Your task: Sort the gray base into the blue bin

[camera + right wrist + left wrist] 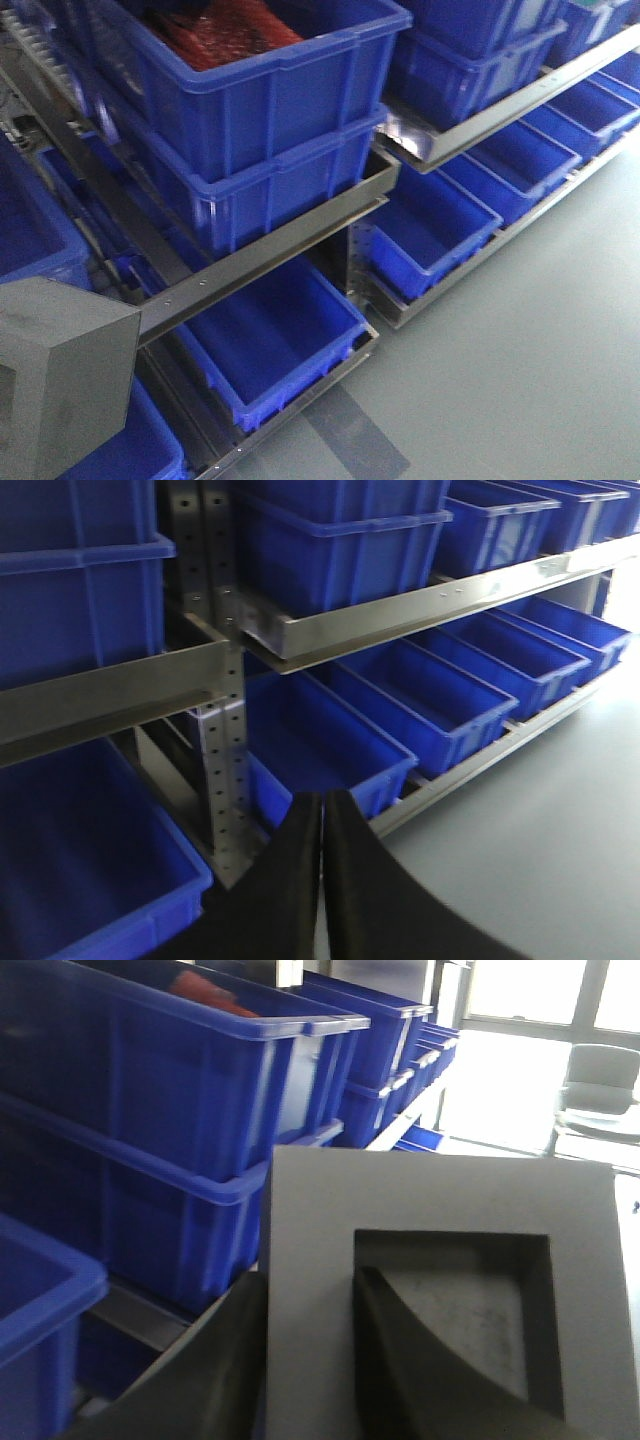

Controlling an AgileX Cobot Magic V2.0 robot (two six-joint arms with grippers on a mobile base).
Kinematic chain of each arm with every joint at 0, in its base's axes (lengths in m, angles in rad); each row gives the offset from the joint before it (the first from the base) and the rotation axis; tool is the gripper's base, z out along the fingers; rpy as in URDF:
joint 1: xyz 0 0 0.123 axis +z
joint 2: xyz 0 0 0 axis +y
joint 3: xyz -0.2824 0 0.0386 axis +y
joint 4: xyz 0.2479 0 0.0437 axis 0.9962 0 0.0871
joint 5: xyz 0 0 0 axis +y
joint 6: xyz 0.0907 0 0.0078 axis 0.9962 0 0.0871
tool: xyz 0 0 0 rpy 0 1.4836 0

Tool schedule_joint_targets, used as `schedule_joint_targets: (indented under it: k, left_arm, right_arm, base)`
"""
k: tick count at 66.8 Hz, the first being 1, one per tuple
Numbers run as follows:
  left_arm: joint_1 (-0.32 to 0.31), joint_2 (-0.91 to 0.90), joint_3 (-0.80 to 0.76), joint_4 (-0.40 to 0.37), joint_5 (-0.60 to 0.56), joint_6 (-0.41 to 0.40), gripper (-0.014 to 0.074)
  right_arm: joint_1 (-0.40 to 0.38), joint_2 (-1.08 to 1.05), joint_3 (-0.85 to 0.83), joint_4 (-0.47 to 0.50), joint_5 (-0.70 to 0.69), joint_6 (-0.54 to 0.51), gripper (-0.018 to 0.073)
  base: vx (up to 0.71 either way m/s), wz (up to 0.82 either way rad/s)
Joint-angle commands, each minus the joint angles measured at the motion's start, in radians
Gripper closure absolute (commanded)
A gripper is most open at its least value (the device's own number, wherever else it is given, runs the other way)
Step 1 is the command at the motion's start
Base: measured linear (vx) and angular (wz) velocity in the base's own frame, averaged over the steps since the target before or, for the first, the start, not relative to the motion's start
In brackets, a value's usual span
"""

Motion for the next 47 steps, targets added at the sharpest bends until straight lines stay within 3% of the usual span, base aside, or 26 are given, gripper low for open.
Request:
schedule_joint_targets:
  k: [1,47]
  left_arm:
    - [-0.008,0.008,-0.031,-0.001,-0.105,-0.005,0.0603]
    - [-0.008,0.008,-0.031,-0.001,-0.105,-0.005,0.0603]
  right_arm:
    - [-0.006,-0.007,0.005,-0.009,-0.079,-0.007,0.0564]
    - [-0.006,-0.007,0.005,-0.009,-0.081,-0.007,0.0564]
  base:
    - [0.21,0.82]
    - [0.18,0.7]
